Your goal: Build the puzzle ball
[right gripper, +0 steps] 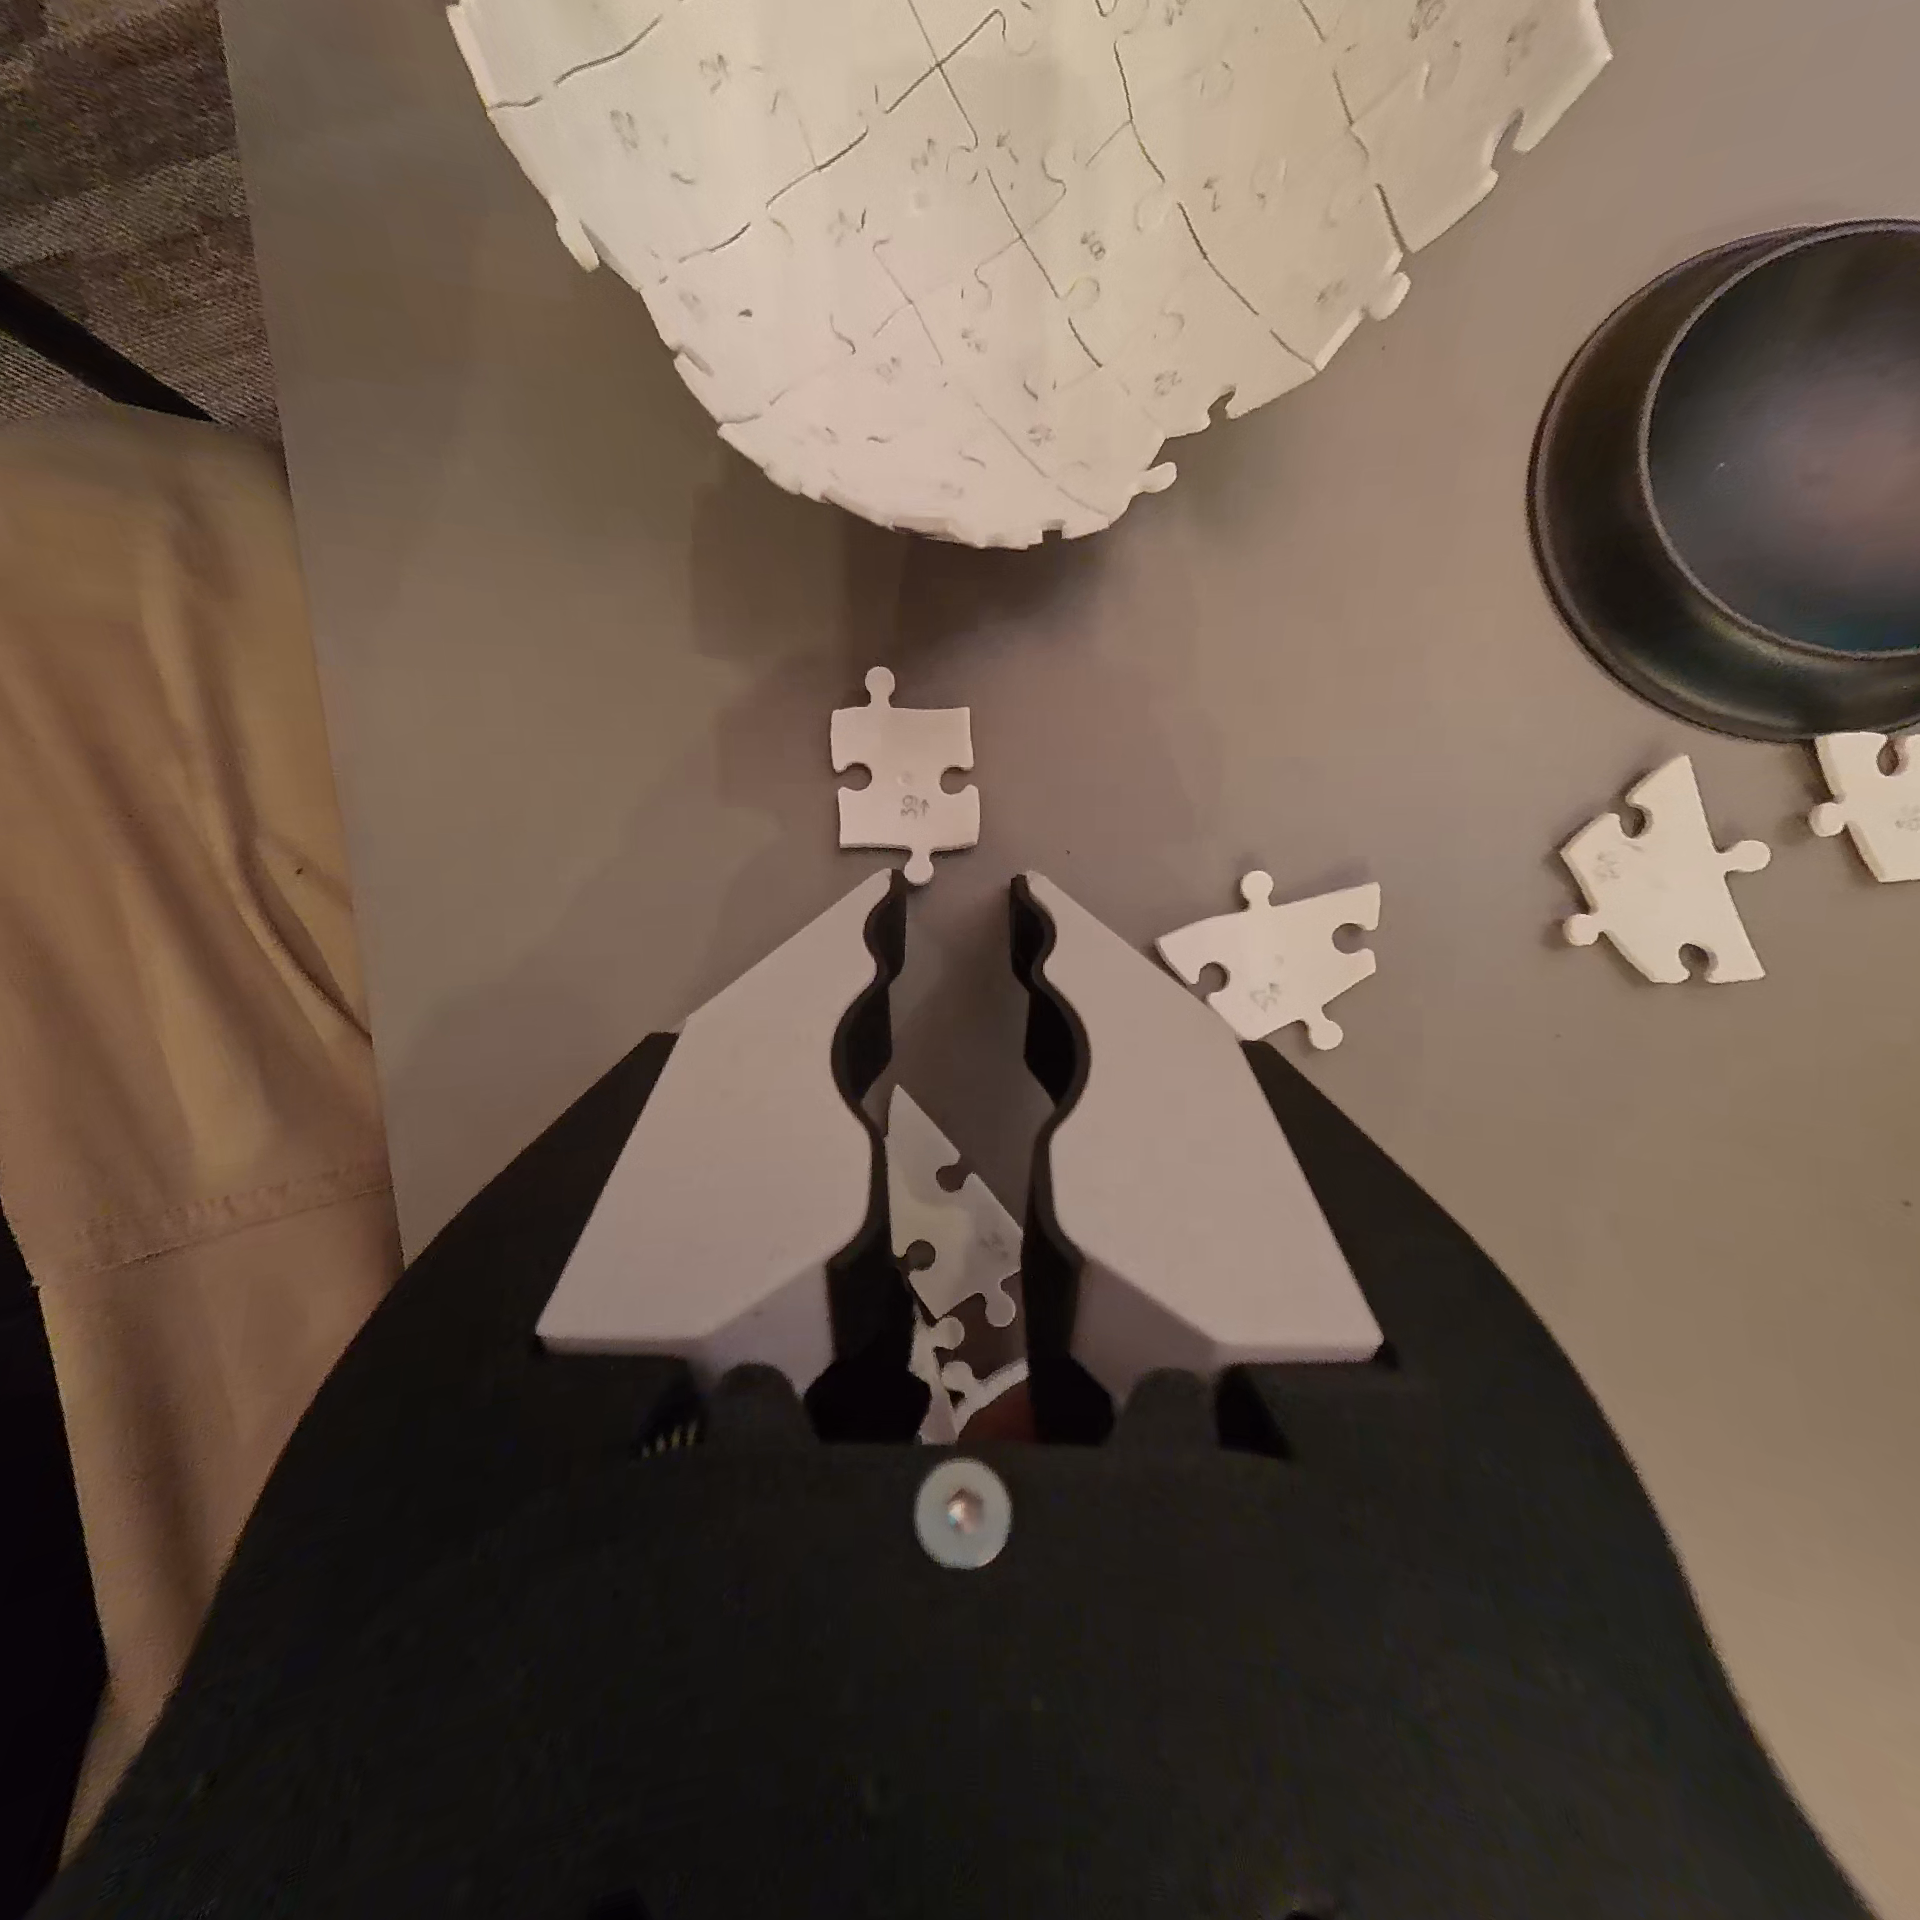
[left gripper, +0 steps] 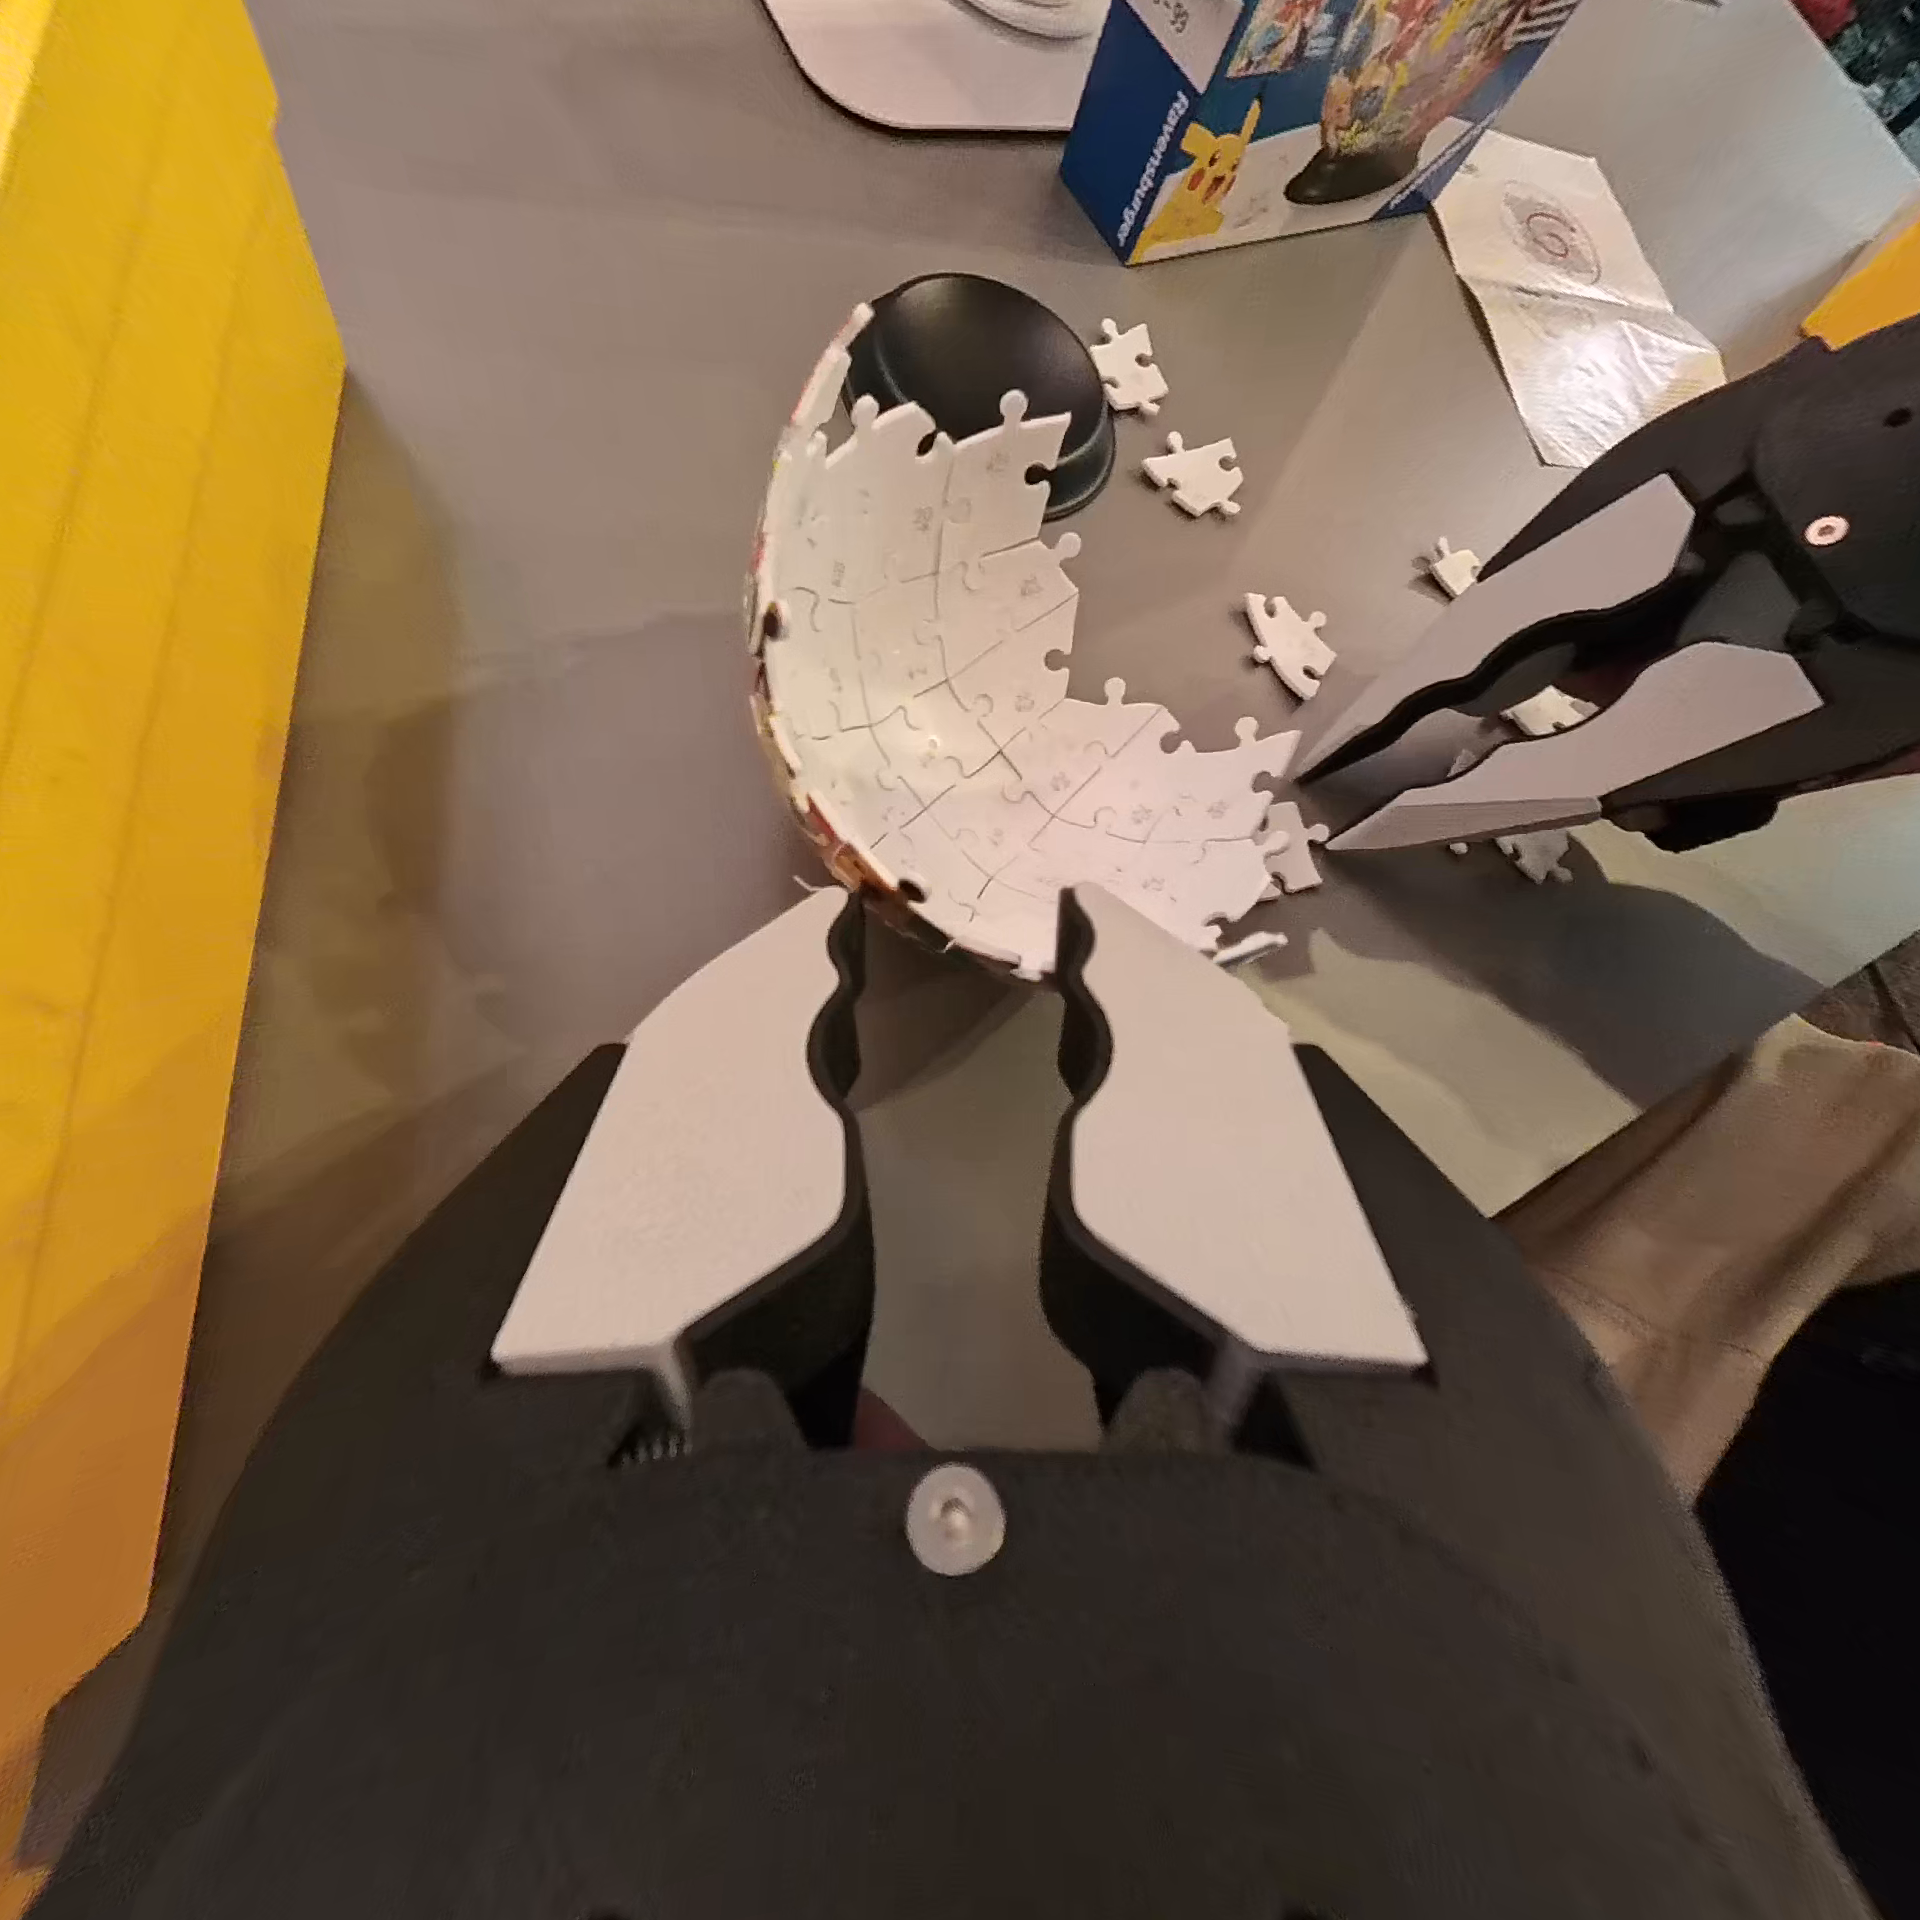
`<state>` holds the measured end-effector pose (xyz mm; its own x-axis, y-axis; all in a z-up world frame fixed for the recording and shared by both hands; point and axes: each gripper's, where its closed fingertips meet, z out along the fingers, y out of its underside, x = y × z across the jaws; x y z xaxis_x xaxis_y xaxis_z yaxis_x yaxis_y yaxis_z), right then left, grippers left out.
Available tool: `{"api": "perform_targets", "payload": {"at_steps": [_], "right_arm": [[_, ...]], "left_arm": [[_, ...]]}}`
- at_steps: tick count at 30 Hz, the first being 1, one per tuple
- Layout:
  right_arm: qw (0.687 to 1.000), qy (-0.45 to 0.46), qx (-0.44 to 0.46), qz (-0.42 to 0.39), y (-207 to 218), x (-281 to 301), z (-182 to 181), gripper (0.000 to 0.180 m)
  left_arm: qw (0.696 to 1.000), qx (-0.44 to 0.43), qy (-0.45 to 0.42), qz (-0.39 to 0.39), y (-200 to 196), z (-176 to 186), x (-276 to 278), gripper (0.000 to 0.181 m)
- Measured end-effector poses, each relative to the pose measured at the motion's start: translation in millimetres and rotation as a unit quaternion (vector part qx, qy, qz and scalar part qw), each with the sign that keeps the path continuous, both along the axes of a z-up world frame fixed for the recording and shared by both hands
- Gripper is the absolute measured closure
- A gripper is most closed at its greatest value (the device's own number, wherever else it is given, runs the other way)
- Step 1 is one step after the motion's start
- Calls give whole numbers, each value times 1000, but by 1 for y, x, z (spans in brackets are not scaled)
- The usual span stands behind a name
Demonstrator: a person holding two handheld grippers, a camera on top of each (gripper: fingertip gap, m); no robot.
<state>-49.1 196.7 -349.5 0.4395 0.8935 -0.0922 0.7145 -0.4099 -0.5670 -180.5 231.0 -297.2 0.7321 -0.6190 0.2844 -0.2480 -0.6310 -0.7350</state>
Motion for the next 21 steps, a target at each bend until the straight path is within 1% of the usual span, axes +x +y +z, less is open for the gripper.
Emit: {"api": "perform_targets", "payload": {"at_steps": [6,15,21], "right_arm": [[1000,5,-2,-6,3,3,0,161],[1000,20,-5,-10,5,3,4,161],[1000,26,-8,-14,7,5,4,160]], "left_arm": [[1000,6,-22,-14,-2,6,0,143],[999,-12,-22,-46,-14,4,3,141],[998,-17,-38,-46,-12,6,0,137]]}}
